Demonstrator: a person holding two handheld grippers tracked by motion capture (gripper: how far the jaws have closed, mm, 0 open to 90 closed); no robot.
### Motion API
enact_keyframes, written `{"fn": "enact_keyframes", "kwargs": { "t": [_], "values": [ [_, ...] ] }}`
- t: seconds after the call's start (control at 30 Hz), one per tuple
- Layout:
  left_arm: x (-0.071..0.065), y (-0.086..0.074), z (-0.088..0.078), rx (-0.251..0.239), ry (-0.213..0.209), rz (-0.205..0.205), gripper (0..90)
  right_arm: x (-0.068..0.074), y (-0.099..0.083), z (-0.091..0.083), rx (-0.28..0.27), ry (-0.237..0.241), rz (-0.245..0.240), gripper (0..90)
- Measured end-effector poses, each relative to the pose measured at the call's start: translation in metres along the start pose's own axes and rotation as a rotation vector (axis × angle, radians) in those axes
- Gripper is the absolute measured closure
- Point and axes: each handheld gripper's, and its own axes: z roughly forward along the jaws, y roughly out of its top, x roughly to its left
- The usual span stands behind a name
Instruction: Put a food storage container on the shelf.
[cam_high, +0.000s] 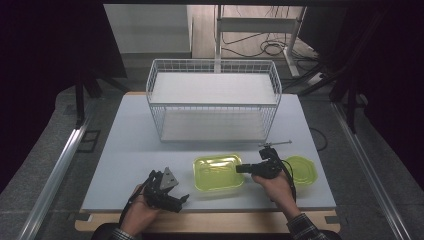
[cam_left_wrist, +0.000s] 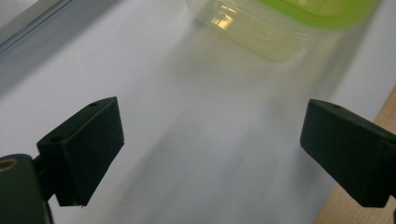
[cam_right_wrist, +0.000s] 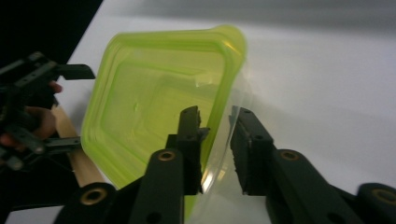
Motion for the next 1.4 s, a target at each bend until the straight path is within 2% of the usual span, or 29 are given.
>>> {"fn": "enact_keyframes", "kwargs": {
  "t": [0.13,0.2,0.4,0.57,0.63,0.83,1.0,1.4],
  "values": [
    [0.001,-0.001,-0.001,-0.008,-0.002,-0.004,5.9,0.004,0.002,-0.002,-0.004,0.053,-0.001,80.0],
    [0.001,-0.001,-0.003,-0.019,-0.009,-0.004,5.8,0.004,0.003,-0.003,-0.008,0.079,0.016,80.5],
    [0.002,-0.001,-0.004,-0.033,-0.016,-0.003,5.5,0.005,0.004,-0.005,-0.015,0.091,0.028,80.7],
    [0.004,-0.003,-0.007,-0.036,-0.012,-0.006,5.3,0.009,0.010,-0.014,-0.048,0.112,0.036,80.7],
    [0.005,-0.003,-0.007,-0.036,-0.010,-0.009,5.2,0.010,0.014,-0.017,-0.066,0.113,0.025,80.6],
    [0.007,-0.005,-0.008,-0.040,-0.006,-0.016,4.7,0.017,0.027,-0.029,-0.102,0.128,0.012,80.6],
    [0.005,-0.004,-0.006,-0.032,-0.002,-0.004,4.5,0.022,0.040,-0.038,-0.117,0.149,0.007,80.6],
    [0.004,-0.004,-0.005,-0.026,-0.001,0.007,4.4,0.041,0.079,-0.062,-0.171,0.167,-0.034,80.6]
  ]
}}
